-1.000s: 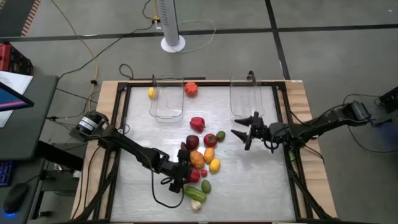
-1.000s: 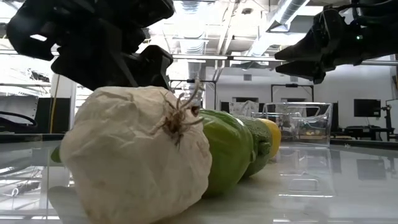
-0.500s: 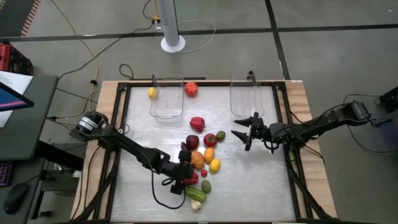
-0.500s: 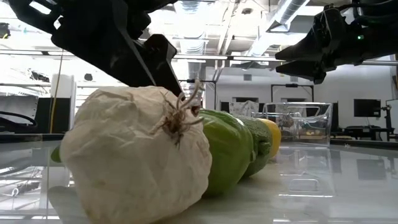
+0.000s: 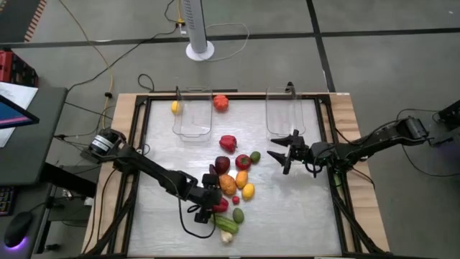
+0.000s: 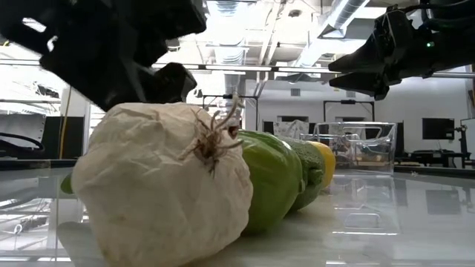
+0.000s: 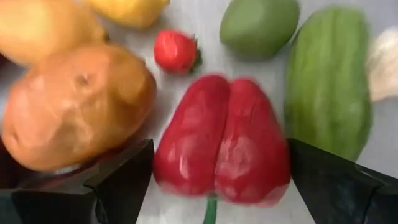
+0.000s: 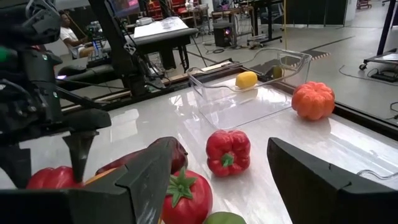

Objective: Sort produce into baskets
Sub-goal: Put the bottom bell pepper into the left transparent bin

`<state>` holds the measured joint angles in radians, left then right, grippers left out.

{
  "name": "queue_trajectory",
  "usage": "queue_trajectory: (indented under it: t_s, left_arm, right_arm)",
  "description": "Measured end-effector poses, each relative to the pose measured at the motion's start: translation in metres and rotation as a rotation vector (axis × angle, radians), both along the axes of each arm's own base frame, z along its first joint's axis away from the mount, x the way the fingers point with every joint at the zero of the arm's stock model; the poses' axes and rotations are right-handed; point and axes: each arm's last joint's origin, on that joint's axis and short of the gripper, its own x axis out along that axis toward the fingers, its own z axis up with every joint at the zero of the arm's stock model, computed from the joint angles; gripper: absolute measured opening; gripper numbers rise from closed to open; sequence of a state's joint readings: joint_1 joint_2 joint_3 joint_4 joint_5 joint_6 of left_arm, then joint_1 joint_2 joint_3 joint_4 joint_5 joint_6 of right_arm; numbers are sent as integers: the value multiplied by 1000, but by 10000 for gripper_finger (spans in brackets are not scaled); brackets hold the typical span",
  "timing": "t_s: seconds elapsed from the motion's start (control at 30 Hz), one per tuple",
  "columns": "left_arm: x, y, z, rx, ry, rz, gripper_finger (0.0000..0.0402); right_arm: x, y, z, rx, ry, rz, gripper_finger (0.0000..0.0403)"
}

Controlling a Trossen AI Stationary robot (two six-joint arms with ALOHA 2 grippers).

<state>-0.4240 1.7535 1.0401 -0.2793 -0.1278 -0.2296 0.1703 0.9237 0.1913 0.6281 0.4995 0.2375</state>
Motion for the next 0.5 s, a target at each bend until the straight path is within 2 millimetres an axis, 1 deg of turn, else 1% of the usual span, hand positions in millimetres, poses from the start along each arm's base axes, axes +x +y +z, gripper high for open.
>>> queue_trajectory:
  t_s: [0.13, 0.2, 0.43, 0.5]
  left_arm:
    - [0, 0, 0, 6, 3, -20, 347]
    - [0, 0, 0, 14, 0, -32, 339]
    - [0, 1, 0, 65, -20, -33, 281]
    - [0, 1, 0, 66, -19, -35, 272]
  right_arm:
    - [0, 0, 0, 0, 0, 0, 292]
    - [0, 0, 0, 0, 1, 0, 292]
    - [0, 0, 0, 0, 3, 0, 292]
    - [0, 0, 0, -1, 3, 0, 292]
